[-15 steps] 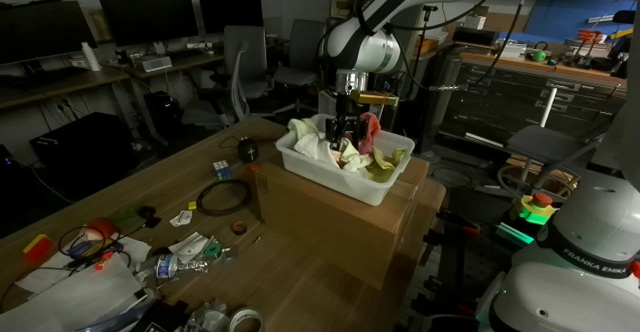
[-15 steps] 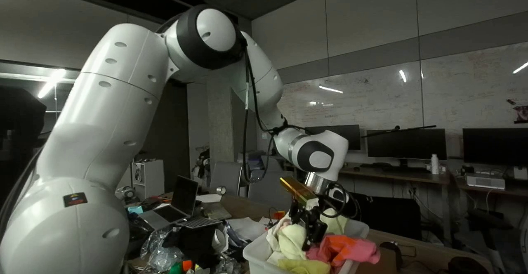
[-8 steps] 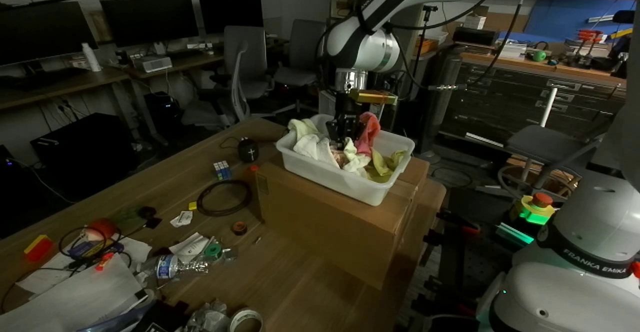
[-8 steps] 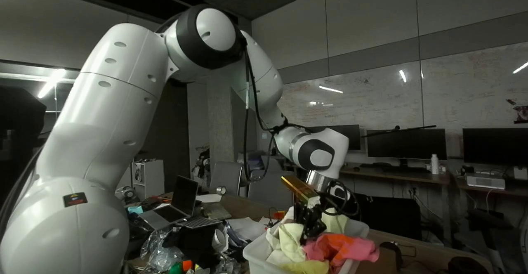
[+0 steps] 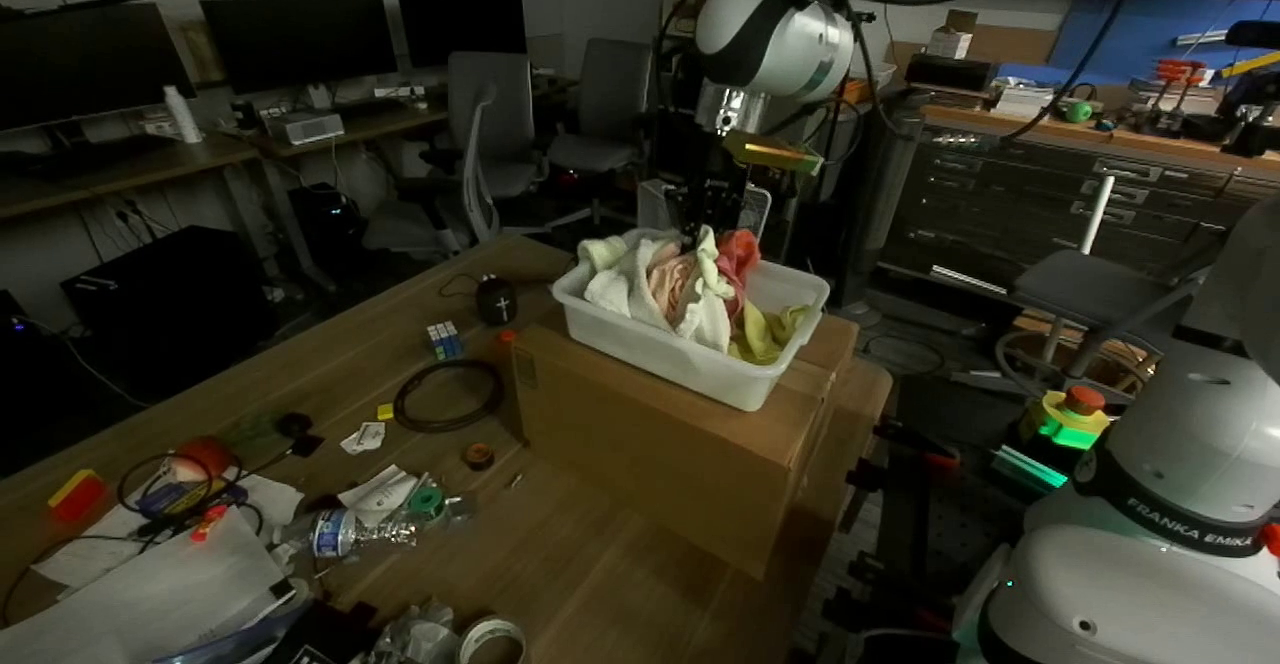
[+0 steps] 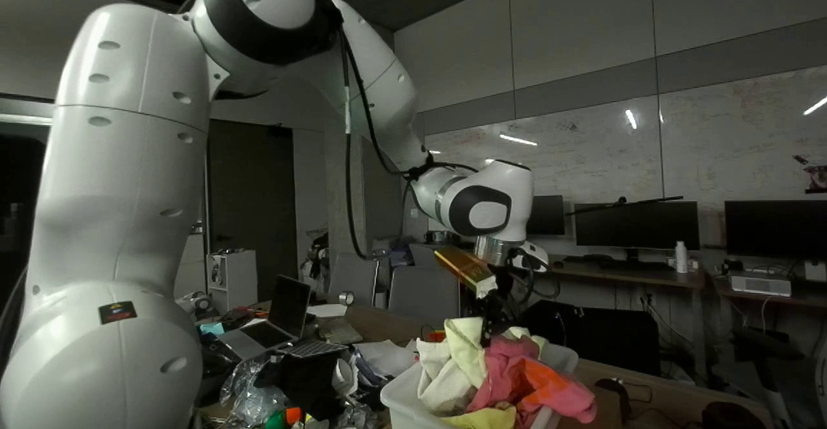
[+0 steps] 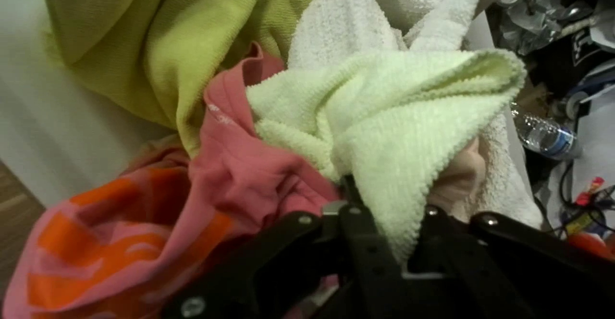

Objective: Remove the towels from the basket.

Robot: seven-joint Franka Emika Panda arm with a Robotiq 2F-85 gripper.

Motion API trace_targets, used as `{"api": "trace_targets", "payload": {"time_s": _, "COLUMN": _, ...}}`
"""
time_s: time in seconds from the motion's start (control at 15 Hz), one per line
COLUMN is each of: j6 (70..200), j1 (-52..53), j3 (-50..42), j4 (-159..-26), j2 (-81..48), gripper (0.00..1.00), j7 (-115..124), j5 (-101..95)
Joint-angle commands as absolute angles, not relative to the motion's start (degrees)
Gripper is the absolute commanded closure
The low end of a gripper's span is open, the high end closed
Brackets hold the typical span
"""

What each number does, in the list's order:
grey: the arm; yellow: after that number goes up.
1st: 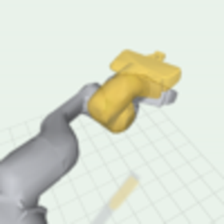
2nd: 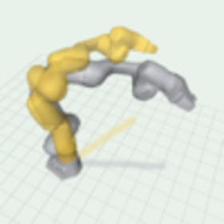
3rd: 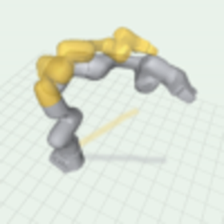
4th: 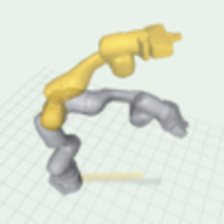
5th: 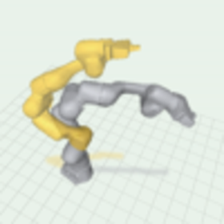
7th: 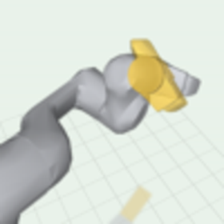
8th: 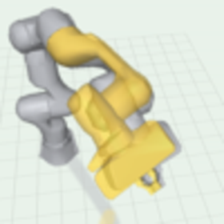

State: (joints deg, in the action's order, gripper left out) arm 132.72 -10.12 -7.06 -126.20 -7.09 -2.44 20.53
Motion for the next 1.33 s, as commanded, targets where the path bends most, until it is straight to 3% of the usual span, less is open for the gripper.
{"api": "trace_targets", "payload": {"time_s": 0.0, "j6": 137.7, "j1": -9.6, "j3": -7.6, "j4": -133.9, "j2": 4.3, "gripper": 0.95, "j7": -0.7, "j5": 20.0}}
{"api": "trace_targets", "payload": {"time_s": 1.27, "j6": 152.3, "j1": -2.2, "j3": -4.3, "j4": -139.3, "j2": 30.6, "gripper": 0.96, "j7": 15.0, "j5": 29.8}}
